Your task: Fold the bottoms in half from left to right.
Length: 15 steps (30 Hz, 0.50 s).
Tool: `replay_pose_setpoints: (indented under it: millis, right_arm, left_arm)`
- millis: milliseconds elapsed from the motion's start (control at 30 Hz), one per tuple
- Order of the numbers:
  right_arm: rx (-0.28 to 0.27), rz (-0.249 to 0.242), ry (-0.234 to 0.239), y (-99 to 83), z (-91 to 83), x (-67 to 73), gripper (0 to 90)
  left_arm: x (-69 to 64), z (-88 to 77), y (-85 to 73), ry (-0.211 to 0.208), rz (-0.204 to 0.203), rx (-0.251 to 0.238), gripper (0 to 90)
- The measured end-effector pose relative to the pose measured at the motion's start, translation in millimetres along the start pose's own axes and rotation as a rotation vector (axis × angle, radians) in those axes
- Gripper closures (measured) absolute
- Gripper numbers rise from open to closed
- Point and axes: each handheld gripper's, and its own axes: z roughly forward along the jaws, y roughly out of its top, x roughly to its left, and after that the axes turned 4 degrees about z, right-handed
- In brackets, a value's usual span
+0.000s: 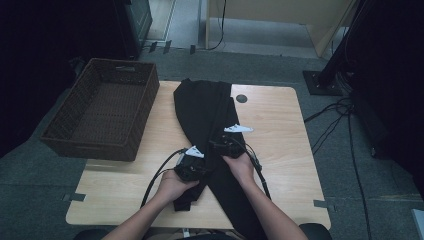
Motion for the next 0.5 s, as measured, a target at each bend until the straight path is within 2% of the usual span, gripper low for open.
replay_pose_setpoints:
  millis: [100, 133, 200, 233, 267, 300, 333, 400, 433, 467, 500]
  right_arm:
    - [0.016, -0.023, -0.024, 0.1, 5.8, 2.4, 42.6]
    - [0.02, -0.053, -0.046, -0.6, 8.5, 3.9, 45.2]
    - [0.008, -0.139, -0.108, -2.8, 11.1, 9.8, 57.9]
    - [0.004, -0.172, -0.099, -3.8, 11.2, 11.1, 66.8]
    - [0.015, -0.169, -0.083, -3.6, 10.1, 13.1, 84.5]
    - [0.015, -0.169, -0.083, -3.6, 10.1, 13.1, 84.5]
    - [0.028, -0.186, -0.098, -2.6, 8.8, 14.5, 88.6]
    - [0.048, -0.176, -0.09, 0.2, 3.5, 13.1, 89.9]
    - [0.042, -0.161, -0.083, 1.9, -1.8, 11.0, 90.0]
    - [0.014, -0.139, -0.067, 6.8, -15.5, 6.0, 89.8]
    - [0.014, -0.139, -0.067, 6.8, -15.5, 6.0, 89.8]
  left_arm:
    - [-2.8, 0.2, 0.5, 0.005, 0.014, 0.001, 83.5]
    - [-2.6, 0.1, 0.3, 0.001, 0.011, -0.001, 82.1]
    - [-1.8, -1.0, -0.2, 0.002, 0.012, 0.001, 80.7]
    - [-1.5, -1.7, -0.6, -0.002, 0.007, 0.001, 79.4]
    - [-1.2, -2.8, -0.9, -0.003, 0.0, 0.0, 72.5]
    - [-0.5, -5.2, -0.8, -0.002, 0.004, 0.005, 72.5]
    - [0.3, -9.2, -0.3, 0.0, 0.009, 0.003, 65.9]
    - [3.1, -22.1, 0.5, 0.014, 0.008, -0.032, 57.4]
    - [5.5, -28.6, 0.5, 0.009, -0.007, -0.048, 52.6]
    - [8.0, -33.9, -0.1, 0.0, -0.021, -0.058, 48.1]
    - [10.1, -38.5, -1.6, -0.002, -0.026, -0.061, 48.1]
